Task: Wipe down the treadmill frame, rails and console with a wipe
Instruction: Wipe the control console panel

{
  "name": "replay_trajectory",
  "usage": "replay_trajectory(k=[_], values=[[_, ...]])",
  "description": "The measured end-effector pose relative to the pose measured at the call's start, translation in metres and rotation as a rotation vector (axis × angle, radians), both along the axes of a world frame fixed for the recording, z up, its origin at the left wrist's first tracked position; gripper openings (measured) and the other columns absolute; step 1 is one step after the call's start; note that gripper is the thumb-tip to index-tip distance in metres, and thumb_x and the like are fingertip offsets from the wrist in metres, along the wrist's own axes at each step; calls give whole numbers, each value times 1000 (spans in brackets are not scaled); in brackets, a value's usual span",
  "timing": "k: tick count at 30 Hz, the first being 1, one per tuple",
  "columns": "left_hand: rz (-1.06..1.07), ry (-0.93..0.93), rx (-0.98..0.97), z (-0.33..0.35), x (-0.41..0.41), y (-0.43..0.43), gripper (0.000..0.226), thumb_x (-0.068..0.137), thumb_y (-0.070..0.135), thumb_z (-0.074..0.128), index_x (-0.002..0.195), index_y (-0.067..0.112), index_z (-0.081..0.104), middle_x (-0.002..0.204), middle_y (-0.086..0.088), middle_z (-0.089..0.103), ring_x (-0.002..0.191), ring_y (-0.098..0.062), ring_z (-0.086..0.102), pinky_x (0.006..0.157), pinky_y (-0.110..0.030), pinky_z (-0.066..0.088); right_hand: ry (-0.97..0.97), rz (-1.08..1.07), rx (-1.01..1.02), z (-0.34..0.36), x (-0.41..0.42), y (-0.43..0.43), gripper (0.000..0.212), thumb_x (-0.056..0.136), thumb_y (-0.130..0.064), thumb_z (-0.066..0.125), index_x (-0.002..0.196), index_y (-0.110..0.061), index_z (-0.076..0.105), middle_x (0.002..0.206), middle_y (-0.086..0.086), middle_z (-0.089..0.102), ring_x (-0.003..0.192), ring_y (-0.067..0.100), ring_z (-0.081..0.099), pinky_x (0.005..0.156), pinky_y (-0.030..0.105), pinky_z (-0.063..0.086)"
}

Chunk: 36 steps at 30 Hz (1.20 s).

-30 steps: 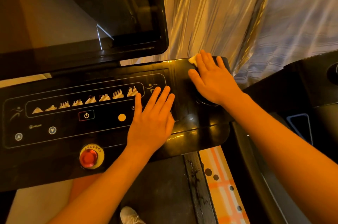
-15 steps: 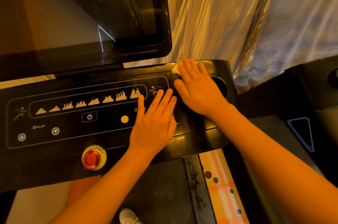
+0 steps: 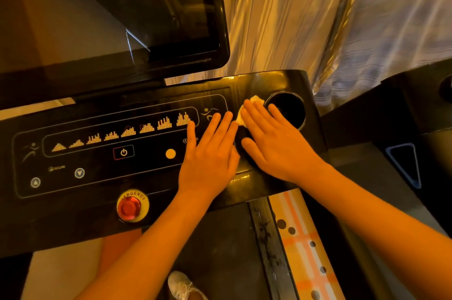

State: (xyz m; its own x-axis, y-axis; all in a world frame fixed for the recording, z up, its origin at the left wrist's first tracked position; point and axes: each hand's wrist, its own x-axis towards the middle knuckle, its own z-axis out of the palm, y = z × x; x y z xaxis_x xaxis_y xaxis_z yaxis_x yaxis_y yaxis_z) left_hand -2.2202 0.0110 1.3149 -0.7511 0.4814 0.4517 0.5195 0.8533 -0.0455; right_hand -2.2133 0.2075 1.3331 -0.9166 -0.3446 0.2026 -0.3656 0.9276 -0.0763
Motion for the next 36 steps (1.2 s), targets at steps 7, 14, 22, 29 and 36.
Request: replay_trajectory(k=[7,14,22,29,36], values=[[-2,-17,16,-1,-1,-1,54,103,34,28,153,17,43,161,-4,36,152,-22,28,121,-62,18,1,-24,-78,-13,26,-5,65,108,-49,12,163,-15,6,171,5,0,158,18,-6,126,36,-9],[-47,-74,97,2,0,-4,50,102,31,36,149,17,49,159,-4,40,151,-21,29,123,-59,13,226,-12,-182,-23,25,-1,48,105,-28,46,150,-10,48,156,12,46,147,27,39,123,49,13],[-105,-181,213,4,26,-26,49,99,25,42,145,15,53,158,-5,41,151,-20,28,123,-49,16,296,47,-161,-13,14,14,46,102,-43,51,137,-14,61,150,10,53,143,30,45,123,55,21],[-59,-169,226,4,42,-43,49,98,24,42,144,16,54,158,-5,42,151,-20,28,122,-50,17,420,88,-171,-17,7,17,28,101,-33,59,111,-12,74,116,9,70,121,30,60,121,54,27],[-46,-126,202,22,58,-45,49,100,28,40,146,18,52,160,-3,39,153,-17,22,123,-47,9,552,110,-160,-17,16,8,15,99,-25,67,100,-11,73,101,9,71,100,28,65,114,52,38]])
